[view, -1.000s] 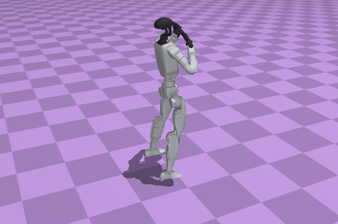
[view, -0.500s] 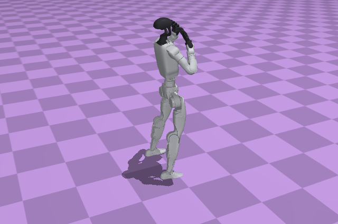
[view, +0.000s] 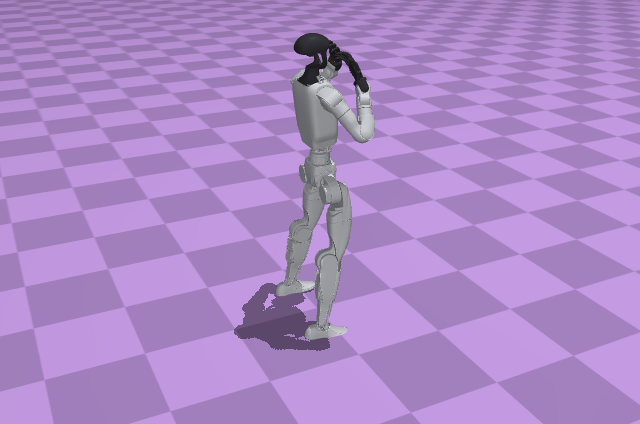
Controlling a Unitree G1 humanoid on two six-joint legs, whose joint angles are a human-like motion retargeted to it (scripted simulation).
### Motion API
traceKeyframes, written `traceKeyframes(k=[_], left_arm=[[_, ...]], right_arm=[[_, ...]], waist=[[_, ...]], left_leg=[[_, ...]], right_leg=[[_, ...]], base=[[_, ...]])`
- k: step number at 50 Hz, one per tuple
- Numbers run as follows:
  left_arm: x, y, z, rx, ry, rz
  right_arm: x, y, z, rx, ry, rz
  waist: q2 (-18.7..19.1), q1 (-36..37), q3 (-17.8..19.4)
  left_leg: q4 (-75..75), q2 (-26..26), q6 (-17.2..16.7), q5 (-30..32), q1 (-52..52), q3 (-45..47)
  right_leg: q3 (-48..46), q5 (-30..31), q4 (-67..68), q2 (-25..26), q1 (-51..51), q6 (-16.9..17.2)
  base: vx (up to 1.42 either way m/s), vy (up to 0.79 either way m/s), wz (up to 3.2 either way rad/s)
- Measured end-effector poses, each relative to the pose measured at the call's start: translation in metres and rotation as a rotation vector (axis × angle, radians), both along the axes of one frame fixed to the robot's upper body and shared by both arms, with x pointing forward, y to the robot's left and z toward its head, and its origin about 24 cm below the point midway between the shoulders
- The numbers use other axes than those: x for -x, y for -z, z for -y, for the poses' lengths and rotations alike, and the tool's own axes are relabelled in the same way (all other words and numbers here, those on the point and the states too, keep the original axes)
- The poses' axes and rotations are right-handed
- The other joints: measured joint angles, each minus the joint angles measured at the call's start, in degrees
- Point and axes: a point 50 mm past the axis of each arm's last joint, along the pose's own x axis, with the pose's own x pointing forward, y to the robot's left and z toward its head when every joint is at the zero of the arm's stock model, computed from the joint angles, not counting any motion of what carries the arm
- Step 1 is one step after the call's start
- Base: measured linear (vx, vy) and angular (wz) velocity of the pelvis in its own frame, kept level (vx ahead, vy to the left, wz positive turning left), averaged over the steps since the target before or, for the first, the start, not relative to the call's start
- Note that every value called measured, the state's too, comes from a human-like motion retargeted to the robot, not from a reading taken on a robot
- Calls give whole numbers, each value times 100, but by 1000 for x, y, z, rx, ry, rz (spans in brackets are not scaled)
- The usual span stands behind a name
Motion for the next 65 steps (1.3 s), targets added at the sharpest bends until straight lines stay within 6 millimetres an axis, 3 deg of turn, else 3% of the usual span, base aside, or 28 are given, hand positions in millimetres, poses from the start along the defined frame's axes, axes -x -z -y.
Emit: traceKeyframes(k=[5, 10, 18, 21, 25, 29, 37, 45, 50, 57, 65], left_arm=[[-10, 17, 2, -118, -97, -21], [-13, 42, 3, -299, -224, 27], [-8, 67, -12, -147, -207, -216], [-8, 63, -19, -56, -246, -246], [-10, 54, -30, 23, -373, -245], [-10, 53, -27, -13, -409, -229], [-2, 63, -10, -129, -273, -224], [1, 46, -13, -37, -254, -233], [-1, 47, -15, -53, -182, -263], [3, 53, 1, -66, -58, -257], [3, 31, 9, 64, -10, -208]], right_arm=[[-5, 11, 1, 133, 160, 32], [-10, 38, -1, 349, 253, 29], [-4, 47, 14, 294, 305, -83], [-3, 44, 20, 227, 303, -139], [-9, 43, 24, 113, 310, -232], [-12, 44, 27, 128, 369, -236], [-6, 48, 15, 257, 357, -147], [-7, 37, 21, 144, 361, -188], [-13, 39, 18, 151, 322, -213], [-5, 48, 5, 150, 138, -261], [-9, 40, -1, 14, 59, -297]], waist=[[3, 67, 73], [-9, 105, 160], [-75, 97, 311], [-63, 55, 462], [-67, 82, 197], [-70, 9, 285], [-20, -90, 314], [25, -134, 110], [8, -236, 104], [-11, -190, 115], [-73, -128, -58]], left_leg=[[0, 19, 10, 1, 7, -1], [17, 57, -5, -17, 9, 24], [23, 111, -62, -24, -11, 75], [62, 151, -85, -62, 61, 56], [54, 260, -128, -21, -127, 174], [28, 162, -102, -7, -64, 137], [21, 144, -71, -27, -32, 180], [36, 223, -143, -24, -78, 257], [31, 198, -123, -37, -54, 265], [27, 170, -80, -54, -48, 255], [33, 184, -95, -42, -29, 247]], right_leg=[[1, 4, 2, 20, 5, 0], [27, 2, 16, 62, -9, 0], [74, 33, 13, 119, -60, 0], [44, 54, -33, 155, 62, 0], [142, 32, 286, 269, -373, 0], [129, 88, -11, 173, -142, 0], [181, 80, -3, 156, -146, 0], [240, 129, -24, 241, -223, 0], [254, 117, -25, 214, -207, 0], [253, 77, 48, 184, -235, 0], [244, 98, -21, 201, -173, 0]], base=[[0, 0, 0], [0, 0, 0], [0, 0, 0], [0, 0, 0], [0, -2, -14], [0, 0, 0], [0, 0, 0], [0, 0, 0], [0, 0, 0], [0, 0, 0], [0, 0, 0]])
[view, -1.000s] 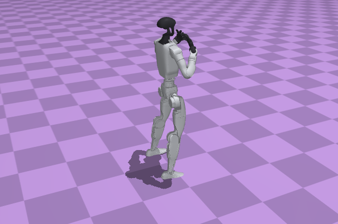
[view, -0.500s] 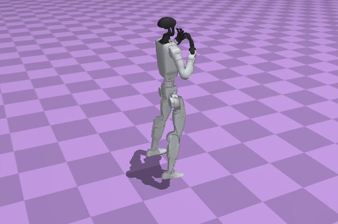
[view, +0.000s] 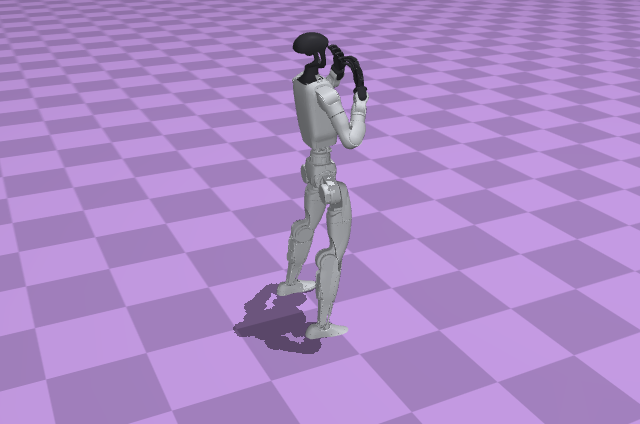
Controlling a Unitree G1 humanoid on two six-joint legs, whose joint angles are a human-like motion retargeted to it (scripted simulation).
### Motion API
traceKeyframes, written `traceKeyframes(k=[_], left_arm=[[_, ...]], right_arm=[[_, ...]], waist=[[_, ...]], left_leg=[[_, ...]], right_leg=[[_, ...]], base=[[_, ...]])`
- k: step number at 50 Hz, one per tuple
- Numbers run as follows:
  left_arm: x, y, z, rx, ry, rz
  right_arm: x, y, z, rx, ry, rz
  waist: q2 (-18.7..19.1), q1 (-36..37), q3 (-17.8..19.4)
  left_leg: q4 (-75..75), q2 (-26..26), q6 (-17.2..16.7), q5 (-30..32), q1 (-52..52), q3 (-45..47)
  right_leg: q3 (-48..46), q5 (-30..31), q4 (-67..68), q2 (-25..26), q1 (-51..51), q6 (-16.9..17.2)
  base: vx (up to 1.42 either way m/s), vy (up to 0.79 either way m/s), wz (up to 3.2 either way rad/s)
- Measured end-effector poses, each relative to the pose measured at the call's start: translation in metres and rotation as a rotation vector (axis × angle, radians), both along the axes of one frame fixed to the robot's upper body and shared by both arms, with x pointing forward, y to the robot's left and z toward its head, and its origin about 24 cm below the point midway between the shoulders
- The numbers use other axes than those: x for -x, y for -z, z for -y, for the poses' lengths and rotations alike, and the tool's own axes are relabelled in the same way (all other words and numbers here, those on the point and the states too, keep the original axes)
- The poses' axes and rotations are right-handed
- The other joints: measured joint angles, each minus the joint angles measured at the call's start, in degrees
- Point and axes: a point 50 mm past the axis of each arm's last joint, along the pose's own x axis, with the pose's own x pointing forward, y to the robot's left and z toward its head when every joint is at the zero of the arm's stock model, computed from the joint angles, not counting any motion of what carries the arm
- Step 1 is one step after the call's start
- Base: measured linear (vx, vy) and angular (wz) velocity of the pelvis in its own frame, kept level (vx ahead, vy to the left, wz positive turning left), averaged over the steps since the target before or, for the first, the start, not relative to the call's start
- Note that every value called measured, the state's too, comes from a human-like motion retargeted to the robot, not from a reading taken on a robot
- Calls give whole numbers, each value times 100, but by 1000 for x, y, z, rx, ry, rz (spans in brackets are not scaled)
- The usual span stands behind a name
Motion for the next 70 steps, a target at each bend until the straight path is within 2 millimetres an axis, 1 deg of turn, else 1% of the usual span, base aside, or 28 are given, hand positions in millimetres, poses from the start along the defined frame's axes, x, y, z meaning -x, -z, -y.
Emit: traceKeyframes(k=[3, 5, 8, 10, 13, 16, 18, 21, 26, 28, 30, 33, 35, 37, 40, 42, 45, 48, 52, 55, 57, 60, 63, 65, 68, 70], left_arm=[[-3, 4, 5, -20, 46, -40], [-6, 13, 8, -64, 66, -81], [-15, 30, 6, -126, 10, -136], [-22, 39, -2, -154, -88, -158], [-29, 51, -19, -192, -235, -184], [-25, 60, -32, -223, -264, -208], [-19, 63, -36, -219, -246, -225], [-11, 59, -37, -163, -241, -243], [-6, 50, -38, -57, -251, -256], [-7, 52, -37, -46, -232, -285], [-9, 59, -36, -65, -212, -331], [-15, 77, -38, -161, -234, -402], [-18, 89, -44, -252, -311, -425], [-19, 99, -52, -387, -422, -401], [-17, 112, -62, -550, -550, -373], [-13, 119, -65, -581, -551, -413], [-8, 125, -63, -530, -511, -504], [-5, 120, -61, -431, -517, -534], [-3, 110, -65, -307, -526, -545], [-5, 110, -70, -285, -521, -560], [-8, 115, -72, -327, -528, -568], [-10, 127, -75, -448, -534, -571], [-6, 138, -73, -545, -486, -588], [-2, 142, -70, -533, -431, -626], [2, 144, -66, -430, -355, -703], [2, 146, -66, -387, -342, -734]], right_arm=[[-3, 1, -3, -31, -46, -28], [-5, 5, -7, -13, -68, -41], [-10, 17, -9, 50, -56, -73], [-15, 28, -5, 92, -6, -107], [-21, 43, 10, 153, 125, -139], [-17, 50, 21, 191, 196, -143], [-12, 52, 24, 181, 194, -153], [-6, 48, 26, 133, 186, -173], [-7, 41, 27, 60, 196, -189], [-9, 43, 26, 52, 182, -210], [-11, 48, 24, 73, 170, -237], [-14, 60, 27, 170, 198, -273], [-16, 69, 33, 229, 241, -303], [-19, 78, 43, 374, 343, -282], [-20, 86, 58, 529, 454, -259], [-18, 90, 61, 580, 481, -261], [-14, 92, 59, 571, 474, -295], [-12, 91, 58, 494, 482, -337], [-11, 89, 62, 365, 487, -395], [-13, 93, 66, 335, 474, -433], [-15, 97, 69, 395, 495, -434], [-16, 104, 74, 567, 552, -400], [-11, 110, 75, 720, 550, -357], [-8, 112, 73, 753, 525, -352], [-4, 113, 70, 707, 498, -386], [-3, 114, 69, 669, 494, -411]], waist=[[-6, 12, -68], [-12, 7, -61], [-10, 15, 0], [2, 32, 40], [36, 55, 83], [67, 58, 123], [82, 59, 149], [93, 76, 189], [98, 111, 221], [97, 123, 234], [94, 140, 270], [82, 175, 357], [73, 181, 386], [83, 181, 381], [102, 161, 340], [114, 141, 317], [130, 115, 301], [146, 104, 284], [158, 84, 259], [158, 75, 297], [161, 83, 334], [171, 102, 359], [182, 123, 354], [191, 142, 348], [203, 180, 344], [207, 207, 353]], left_leg=[[8, 19, 0, -1, 11, 11], [7, 13, 17, -9, 41, 14], [3, 5, 38, -23, 99, 22], [5, 16, 34, -31, 125, 33], [16, 56, 6, -42, 141, 54], [33, 92, -19, -52, 141, 68], [43, 109, -32, -56, 137, 71], [50, 127, -47, -55, 132, 71], [59, 162, -86, -41, 103, 63], [59, 171, -98, -35, 89, 54], [53, 165, -96, -32, 87, 42], [31, 130, -66, -28, 97, 19], [21, 111, -43, -23, 83, 4], [9, 125, -58, -12, 59, -3], [1, 144, -73, 0, -2, -14], [-5, 152, -78, 6, -39, -21], [-15, 161, -84, 16, -81, -27], [-21, 178, -103, 25, -113, -27], [-21, 191, -127, 32, -141, -24], [-25, 175, -120, 30, -125, -21], [-29, 166, -115, 28, -110, -15], [-30, 169, -118, 24, -101, -2], [-24, 180, -124, 19, -104, 13], [-20, 189, -132, 17, -106, 22], [-16, 203, -147, 14, -102, 34], [-13, 208, -154, 12, -91, 40]], right_leg=[[8, 3, -4, 21, 10, 0], [14, -9, -2, 16, 36, 0], [21, -31, 5, 6, 84, 0], [27, -38, 9, 18, 104, 0], [36, -38, 15, 59, 111, 0], [42, -37, 22, 98, 108, 0], [44, -35, 25, 117, 104, 0], [41, -31, 30, 137, 100, 0], [25, -10, 30, 174, 80, 0], [14, -1, 26, 183, 73, 0], [3, 0, 22, 176, 78, 0], [-18, -8, 15, 138, 97, 0], [-34, -8, 12, 116, 90, 0], [-46, -2, 10, 131, 66, 0], [-64, 9, 9, 152, 10, 0], [-74, 15, 7, 160, -25, 0], [-85, 24, 1, 170, -65, 0], [-88, 36, -4, 190, -98, 0], [-86, 48, -10, 204, -125, 0], [-81, 44, -12, 187, -112, 0], [-77, 40, -11, 177, -101, 0], [-68, 38, -7, 181, -101, 0], [-57, 37, -1, 192, -113, 0], [-50, 39, 0, 202, -119, 0], [-41, 42, -1, 218, -120, 0], [-36, 40, 0, 223, -112, 0]], base=[[0, 0, 0], [0, 0, 0], [0, 0, 0], [0, 0, 0], [0, 0, 0], [0, 0, 0], [0, 0, 0], [0, 0, 0], [0, 0, 0], [0, 0, 0], [0, 0, 0], [0, 0, 0], [0, 0, 0], [0, 0, 0], [0, 0, 0], [0, 0, 0], [0, 0, 0], [0, 0, 0], [0, 0, 0], [0, 0, 0], [0, 0, 0], [0, 0, 0], [0, 0, 0], [0, 0, 0], [0, 0, 0], [0, 0, 0]])
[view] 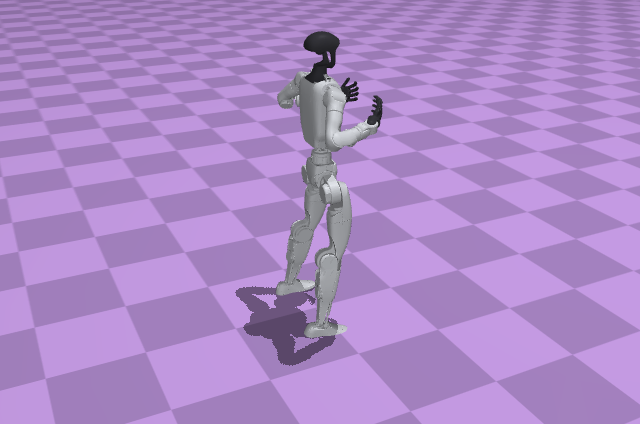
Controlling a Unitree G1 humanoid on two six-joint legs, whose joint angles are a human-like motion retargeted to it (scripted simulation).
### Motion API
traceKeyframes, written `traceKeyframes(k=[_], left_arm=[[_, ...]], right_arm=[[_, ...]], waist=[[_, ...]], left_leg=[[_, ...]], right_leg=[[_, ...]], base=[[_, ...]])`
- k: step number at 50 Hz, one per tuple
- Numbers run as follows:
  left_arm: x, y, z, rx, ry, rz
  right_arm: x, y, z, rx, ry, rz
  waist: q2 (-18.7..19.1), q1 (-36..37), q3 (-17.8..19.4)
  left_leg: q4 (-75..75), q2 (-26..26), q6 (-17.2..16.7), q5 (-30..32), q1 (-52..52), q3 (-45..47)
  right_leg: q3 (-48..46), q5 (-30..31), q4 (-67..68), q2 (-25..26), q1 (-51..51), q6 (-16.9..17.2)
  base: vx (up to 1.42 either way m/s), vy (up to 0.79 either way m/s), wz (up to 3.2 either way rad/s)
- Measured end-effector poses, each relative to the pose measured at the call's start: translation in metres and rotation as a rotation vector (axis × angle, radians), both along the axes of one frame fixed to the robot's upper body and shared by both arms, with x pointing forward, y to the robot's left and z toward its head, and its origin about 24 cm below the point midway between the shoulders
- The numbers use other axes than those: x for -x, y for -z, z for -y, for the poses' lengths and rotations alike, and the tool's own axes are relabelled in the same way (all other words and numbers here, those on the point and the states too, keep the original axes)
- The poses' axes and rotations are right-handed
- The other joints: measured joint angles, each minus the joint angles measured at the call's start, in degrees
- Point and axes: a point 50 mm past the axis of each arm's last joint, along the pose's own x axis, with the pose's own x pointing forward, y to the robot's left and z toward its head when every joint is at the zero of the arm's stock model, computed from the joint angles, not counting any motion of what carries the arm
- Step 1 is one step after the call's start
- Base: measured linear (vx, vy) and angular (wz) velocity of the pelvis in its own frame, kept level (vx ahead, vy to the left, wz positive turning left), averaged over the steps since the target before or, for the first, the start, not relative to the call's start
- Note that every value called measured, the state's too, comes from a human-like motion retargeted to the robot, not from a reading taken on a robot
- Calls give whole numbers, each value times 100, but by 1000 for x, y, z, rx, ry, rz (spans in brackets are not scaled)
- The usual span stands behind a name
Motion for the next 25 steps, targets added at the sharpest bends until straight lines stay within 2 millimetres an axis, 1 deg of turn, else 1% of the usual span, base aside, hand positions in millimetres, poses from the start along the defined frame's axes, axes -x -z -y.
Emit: traceKeyframes(k=[3, 5, 8, 10, 12, 13, 15, 20, 22, 25], left_arm=[[-4, 6, -7, -42, -60, -16], [-8, 12, -15, -137, -117, -17], [-10, 21, -25, -387, -153, 16], [-7, 26, -26, -551, -111, 40], [-1, 31, -24, -625, -41, 35], [2, 32, -22, -627, -15, 25], [6, 32, -19, -587, -1, 2], [4, 19, -22, -466, -68, 20], [2, 14, -26, -437, -88, 38], [1, 8, -30, -380, -115, 54]], right_arm=[[-1, 5, 4, -15, 40, -24], [-3, 11, 10, 22, 84, -42], [-3, 19, 21, 207, 134, -43], [-1, 21, 26, 384, 122, -19], [3, 20, 28, 527, 79, 9], [5, 19, 27, 568, 59, 18], [9, 17, 26, 580, 45, 24], [14, 12, 27, 435, 90, 5], [13, 10, 31, 427, 112, 11], [12, 7, 37, 469, 159, 42]], waist=[[-4, 42, 25], [-9, 70, 34], [-18, 105, 11], [-26, 116, -23], [-35, 114, -58], [-39, 111, -72], [-50, 108, -91], [-99, 130, -89], [-125, 148, -73], [-155, 180, -44]], left_leg=[[2, -3, 0, 0, 24, 5], [3, -5, -1, 3, 36, 5], [10, 2, -6, 10, 29, 0], [19, 11, -8, 15, 6, -7], [28, 19, -11, 21, -26, -17], [32, 23, -12, 25, -42, -22], [36, 30, -20, 33, -69, -33], [44, 46, -48, 43, -101, -56], [44, 50, -56, 44, -99, -61], [37, 53, -62, 46, -88, -66]], right_leg=[[3, -7, 3, -4, 22, 0], [1, -12, 6, -6, 34, 0], [-8, -16, 16, 0, 29, 0], [-16, -17, 26, 9, 11, 0], [-25, -16, 35, 18, -16, 0], [-31, -15, 39, 22, -29, 0], [-42, -12, 43, 31, -50, 0], [-63, -6, 43, 48, -66, 0], [-68, -4, 41, 51, -60, 0], [-73, 1, 34, 54, -46, 0]], base=[[0, 0, 0], [0, 0, 0], [0, 0, 0], [0, 0, 0], [0, 0, 0], [0, 0, 0], [0, 0, 0], [0, 0, 0], [0, 0, 0], [0, 0, 0]])
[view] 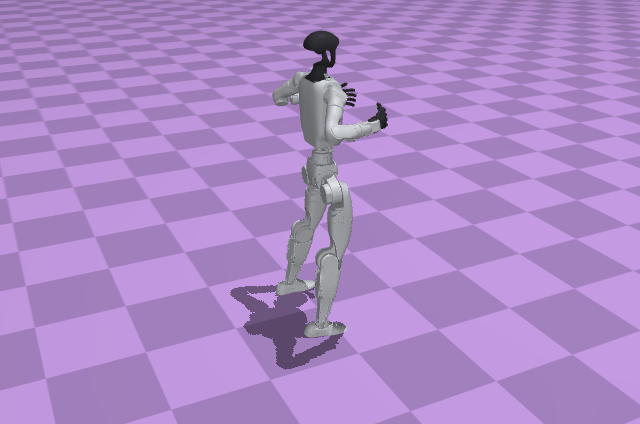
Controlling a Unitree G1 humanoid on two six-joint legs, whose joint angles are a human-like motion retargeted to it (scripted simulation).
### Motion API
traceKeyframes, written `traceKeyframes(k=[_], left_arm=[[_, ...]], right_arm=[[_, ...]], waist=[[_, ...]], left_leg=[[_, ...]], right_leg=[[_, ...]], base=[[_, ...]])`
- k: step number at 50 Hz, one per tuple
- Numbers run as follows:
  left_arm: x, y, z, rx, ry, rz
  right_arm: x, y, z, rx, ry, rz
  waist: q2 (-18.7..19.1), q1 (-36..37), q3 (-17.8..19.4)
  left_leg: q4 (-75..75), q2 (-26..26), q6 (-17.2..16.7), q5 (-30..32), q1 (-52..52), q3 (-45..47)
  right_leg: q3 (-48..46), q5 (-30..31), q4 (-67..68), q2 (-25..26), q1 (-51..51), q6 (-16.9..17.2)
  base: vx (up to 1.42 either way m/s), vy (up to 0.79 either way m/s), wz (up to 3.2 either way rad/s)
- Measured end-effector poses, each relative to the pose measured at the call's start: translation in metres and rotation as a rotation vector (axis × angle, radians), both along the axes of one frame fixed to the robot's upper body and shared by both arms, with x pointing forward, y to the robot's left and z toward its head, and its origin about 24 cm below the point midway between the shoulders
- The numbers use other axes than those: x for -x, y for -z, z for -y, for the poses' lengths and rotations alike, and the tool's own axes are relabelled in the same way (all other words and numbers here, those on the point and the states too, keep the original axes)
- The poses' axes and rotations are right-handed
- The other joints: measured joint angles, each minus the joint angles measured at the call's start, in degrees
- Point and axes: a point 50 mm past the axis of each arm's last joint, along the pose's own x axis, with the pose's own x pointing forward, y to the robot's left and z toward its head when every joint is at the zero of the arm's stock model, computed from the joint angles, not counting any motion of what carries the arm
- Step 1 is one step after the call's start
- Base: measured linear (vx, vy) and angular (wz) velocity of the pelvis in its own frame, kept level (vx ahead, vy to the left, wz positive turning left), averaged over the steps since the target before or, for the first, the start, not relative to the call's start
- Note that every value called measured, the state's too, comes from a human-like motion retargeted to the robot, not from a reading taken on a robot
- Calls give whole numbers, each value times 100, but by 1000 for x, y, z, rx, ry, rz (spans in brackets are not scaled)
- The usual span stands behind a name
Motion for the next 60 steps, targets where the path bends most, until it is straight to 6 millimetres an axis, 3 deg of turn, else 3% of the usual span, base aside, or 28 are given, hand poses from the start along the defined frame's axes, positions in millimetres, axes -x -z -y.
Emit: traceKeyframes(k=[3, 10, 14, 18, 25, 30, 35, 39, 43, 50, 53, 60], left_arm=[[1, -5, 5, 61, 22, 12], [2, -19, 21, 150, 93, 63], [-2, -38, 22, 217, 60, 173], [-2, -58, 27, 401, 103, 253], [0, -92, 55, 711, 330, 412], [-3, -92, 83, 939, 462, 354], [-4, -93, 99, 1088, 509, 298], [-3, -113, 94, 1118, 510, 405], [-2, -129, 97, 1077, 624, 486], [-12, -118, 105, 884, 570, 464], [-10, -119, 108, 902, 592, 441], [-5, -146, 114, 983, 613, 550]], right_arm=[[-1, -6, -1, -14, 7, 28], [1, -26, -33, -413, -180, 23], [-2, -36, -38, -463, -191, 81], [-5, -48, -40, -525, -190, 163], [-1, -75, -67, -968, -448, 209], [-2, -96, -90, -1112, -616, 317], [-7, -103, -101, -1197, -627, 341], [-6, -105, -95, -1226, -609, 343], [-4, -109, -91, -1158, -660, 349], [-4, -108, -98, -1051, -731, 304], [-4, -113, -100, -1045, -721, 341], [-5, -129, -112, -1219, -828, 354]], waist=[[-17, 23, 8], [-67, 20, -57], [-82, 34, -77], [-80, 48, -90], [-82, 61, -122], [-101, -60, -40], [-116, -177, -6], [-130, -113, -105], [-179, -20, -152], [-211, -93, -54], [-186, -109, -11], [-169, -120, -186]], left_leg=[[-8, -2, 3, 1, 5, -2], [-20, -39, 41, 2, 2, -10], [-31, -68, 63, -5, 26, -14], [-40, -97, 79, -21, 58, -24], [-34, -162, 114, -58, 88, -63], [-41, -247, 184, -66, 120, -101], [-40, -303, 225, -73, 132, -129], [-28, -262, 172, -80, 118, -118], [-25, -270, 157, -99, 147, -118], [-50, -348, 216, -119, 247, -121], [-48, -345, 226, -132, 297, -115], [-39, -321, 221, -119, 257, -65]], right_leg=[[0, 4, -10, -2, 7, 0], [7, -4, -34, -40, 12, 0], [7, -13, -44, -71, 38, 0], [4, -24, -56, -102, 77, 0], [-15, -53, -68, -172, 138, 0], [-40, -87, -57, -263, 186, 0], [-60, -114, -38, -325, 209, 0], [-60, -100, -40, -283, 195, 0], [-65, -111, -38, -295, 227, 0], [-67, -166, -24, -381, 317, 0], [-65, -168, -33, -379, 367, 0], [-8, -147, -23, -351, 292, 0]], base=[[0, 0, 0], [0, 0, 0], [0, 0, 0], [0, 0, 0], [0, 0, 0], [0, 0, 0], [0, 0, 0], [0, 0, 0], [0, 0, 0], [0, 0, 0], [0, 0, 0], [0, 0, 0]])
